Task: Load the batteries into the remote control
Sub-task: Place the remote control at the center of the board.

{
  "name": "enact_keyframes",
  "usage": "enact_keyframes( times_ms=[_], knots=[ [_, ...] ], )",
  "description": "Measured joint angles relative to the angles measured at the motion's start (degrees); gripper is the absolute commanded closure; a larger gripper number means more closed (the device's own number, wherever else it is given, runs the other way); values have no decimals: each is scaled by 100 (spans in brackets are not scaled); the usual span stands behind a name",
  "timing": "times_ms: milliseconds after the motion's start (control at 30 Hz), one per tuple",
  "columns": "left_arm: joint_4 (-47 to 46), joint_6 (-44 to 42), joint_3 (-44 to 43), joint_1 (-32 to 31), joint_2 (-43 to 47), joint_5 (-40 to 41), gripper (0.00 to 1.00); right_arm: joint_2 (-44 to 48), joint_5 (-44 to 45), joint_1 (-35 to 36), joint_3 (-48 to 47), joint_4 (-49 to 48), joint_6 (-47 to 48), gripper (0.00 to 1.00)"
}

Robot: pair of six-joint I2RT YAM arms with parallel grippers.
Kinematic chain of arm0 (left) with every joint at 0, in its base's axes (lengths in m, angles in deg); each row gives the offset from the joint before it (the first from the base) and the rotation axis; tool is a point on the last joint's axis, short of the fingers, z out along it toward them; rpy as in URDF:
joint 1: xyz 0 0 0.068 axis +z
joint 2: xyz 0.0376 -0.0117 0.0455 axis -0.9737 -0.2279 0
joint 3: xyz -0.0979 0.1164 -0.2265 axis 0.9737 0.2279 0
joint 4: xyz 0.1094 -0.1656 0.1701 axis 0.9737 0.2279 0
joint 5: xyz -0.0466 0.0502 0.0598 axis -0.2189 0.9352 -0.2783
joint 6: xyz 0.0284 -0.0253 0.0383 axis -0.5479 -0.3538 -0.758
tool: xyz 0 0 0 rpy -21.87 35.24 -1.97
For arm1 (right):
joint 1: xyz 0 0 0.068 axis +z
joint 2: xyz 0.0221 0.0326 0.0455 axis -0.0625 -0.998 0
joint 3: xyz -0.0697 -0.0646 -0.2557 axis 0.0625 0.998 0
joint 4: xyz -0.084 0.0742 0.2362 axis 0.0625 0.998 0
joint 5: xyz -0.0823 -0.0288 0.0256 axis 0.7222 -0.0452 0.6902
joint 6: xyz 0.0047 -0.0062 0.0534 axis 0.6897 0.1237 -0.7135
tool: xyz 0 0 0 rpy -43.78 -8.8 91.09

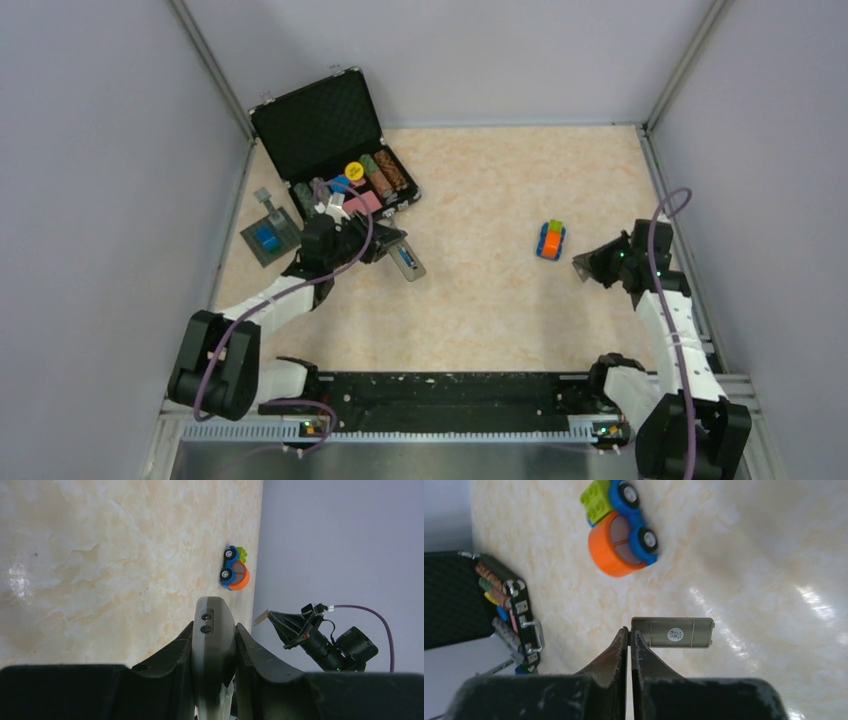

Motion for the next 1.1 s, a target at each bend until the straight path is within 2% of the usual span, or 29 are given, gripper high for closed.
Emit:
enact_keyframes(
  times_ms=[133, 367, 500, 600, 767, 800, 933, 1033, 1100],
  knots=[
    [-260, 299, 256, -46, -20, 153, 100, 153, -306, 511, -55, -9, -348, 100],
    [-721, 555, 326, -374, -413, 612, 100, 48, -520, 1467, -730, -315, -691, 100],
    [-1154, 776, 625, -894, -710, 1416, 97, -160, -498, 1945, -940, -573, -796, 100],
    [-1252, 883, 868, -1355, -831, 2275, 88, -385, -463, 2260, -1025, -704, -857, 100],
    [-1349, 977, 907, -1670, -1049, 3335, 69, -691, -409, 2734, -1147, -815, -962, 100],
    [-1381, 1003, 909, -1698, -1128, 3469, 62, -739, -404, 2802, -1169, -868, -990, 100],
    [-1469, 1211, 1049, -1790, -1436, 3875, 47, -866, -409, 3047, -1237, -1045, -1071, 100],
    [-1508, 1469, 1152, -1843, -1397, 4061, 29, -929, -439, 3185, -1279, -1215, -1141, 100],
    [-1401, 1563, 1163, -1880, -1270, 4181, 21, -964, -492, 3239, -1298, -1325, -1191, 100]
  ],
)
